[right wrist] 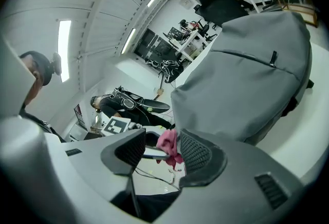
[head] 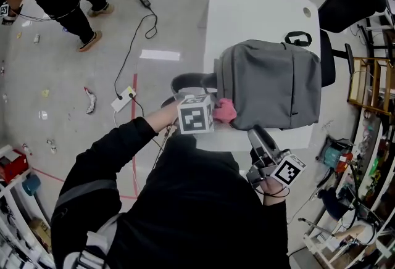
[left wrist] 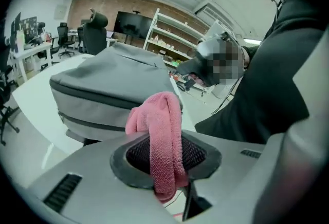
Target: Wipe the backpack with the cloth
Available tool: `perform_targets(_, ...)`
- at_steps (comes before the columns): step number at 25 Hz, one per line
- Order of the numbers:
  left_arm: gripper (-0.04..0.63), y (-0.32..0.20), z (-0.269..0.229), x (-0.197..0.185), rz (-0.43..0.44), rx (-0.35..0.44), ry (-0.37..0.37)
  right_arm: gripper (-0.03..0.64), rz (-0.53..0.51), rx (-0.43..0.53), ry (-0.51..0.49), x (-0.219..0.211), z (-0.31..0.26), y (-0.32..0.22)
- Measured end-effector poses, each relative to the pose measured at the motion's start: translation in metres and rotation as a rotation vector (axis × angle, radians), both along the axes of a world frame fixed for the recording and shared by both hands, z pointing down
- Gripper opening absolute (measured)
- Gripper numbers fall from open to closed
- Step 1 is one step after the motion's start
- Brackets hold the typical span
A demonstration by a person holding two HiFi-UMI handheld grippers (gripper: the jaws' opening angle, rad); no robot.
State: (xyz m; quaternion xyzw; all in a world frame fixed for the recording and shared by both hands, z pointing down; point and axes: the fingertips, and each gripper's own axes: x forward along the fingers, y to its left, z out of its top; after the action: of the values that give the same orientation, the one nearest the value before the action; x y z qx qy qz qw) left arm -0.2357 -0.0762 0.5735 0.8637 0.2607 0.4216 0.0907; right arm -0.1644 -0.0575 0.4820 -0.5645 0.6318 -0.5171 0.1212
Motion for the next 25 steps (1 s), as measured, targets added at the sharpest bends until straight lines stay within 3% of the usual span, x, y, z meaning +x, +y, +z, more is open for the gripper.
perform_targets(7,0.123,-0.142,-0.004,0.033,-0.132,0.241,-0.036,0.218,0.018,0.0,0.005,0.008,-0.001,0.008)
perform_targets(13,0.124,-0.217,-0.012,0.048,-0.346,0.406,-0.04,0.218,0.059,-0.008,-0.007,0.013,0.0,0.018)
perform_targets(15,0.124,-0.203,-0.011,0.046,-0.337,0.409,-0.04,0.216,0.068,-0.006,-0.008,0.015,0.001,0.02)
perform_targets(25,0.124,0.022,0.001,0.011,0.043,0.144,-0.054,0.212,0.059,0.016,-0.02,0.014,0.005,0.019)
